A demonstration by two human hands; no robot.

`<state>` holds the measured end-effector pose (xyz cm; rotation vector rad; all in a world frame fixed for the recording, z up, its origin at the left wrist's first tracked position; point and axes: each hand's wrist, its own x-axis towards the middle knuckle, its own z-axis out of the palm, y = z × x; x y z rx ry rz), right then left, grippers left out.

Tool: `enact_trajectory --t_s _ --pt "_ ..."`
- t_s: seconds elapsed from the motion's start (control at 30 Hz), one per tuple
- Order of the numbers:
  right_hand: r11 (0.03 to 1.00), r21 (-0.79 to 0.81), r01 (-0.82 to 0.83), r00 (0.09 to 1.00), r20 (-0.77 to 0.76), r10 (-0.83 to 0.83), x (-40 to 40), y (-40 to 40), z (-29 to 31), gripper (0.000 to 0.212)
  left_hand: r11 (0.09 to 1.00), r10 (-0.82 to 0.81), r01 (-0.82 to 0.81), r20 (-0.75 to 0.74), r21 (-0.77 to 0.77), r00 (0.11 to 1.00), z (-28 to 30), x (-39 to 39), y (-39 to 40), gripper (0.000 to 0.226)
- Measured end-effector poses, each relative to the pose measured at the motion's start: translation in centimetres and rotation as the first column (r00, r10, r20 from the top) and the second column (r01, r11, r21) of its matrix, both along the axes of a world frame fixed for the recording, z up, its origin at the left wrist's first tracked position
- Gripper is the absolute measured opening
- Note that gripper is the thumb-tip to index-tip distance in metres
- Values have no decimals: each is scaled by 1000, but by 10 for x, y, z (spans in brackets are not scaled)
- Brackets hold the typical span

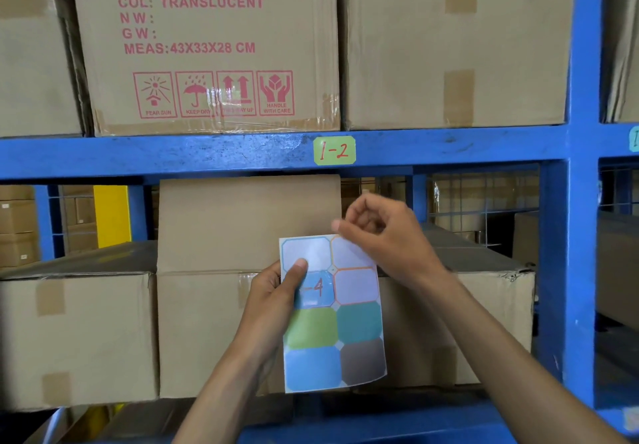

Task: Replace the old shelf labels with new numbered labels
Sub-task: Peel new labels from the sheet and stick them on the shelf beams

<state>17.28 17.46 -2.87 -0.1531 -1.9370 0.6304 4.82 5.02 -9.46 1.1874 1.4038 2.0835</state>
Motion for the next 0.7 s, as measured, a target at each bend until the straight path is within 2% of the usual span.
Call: enact_trajectory --t_s 0.13,0.23,0.37,0.53,0.7 --pt "999 -4 42 997 59 -41 17 -11 -49 21 1000 -4 3 64 22 998 -11 14 5 36" --pt "996 -47 74 994 81 -70 28 -18 -78 32 1000 -3 1 75 30 997 -22 28 7 42" --pt "986 -96 134 991 38 -131 39 -23 -105 44 999 -14 9 132 36 991 -34 48 12 42" --pt "971 -186 151 983 -72 -167 55 -25 -120 35 1000 -2 0 153 10 988 -44 76 18 40" --pt "966 -238 99 989 -83 -122 69 -24 -123 23 1000 -12 15 198 -14 980 -47 94 19 37"
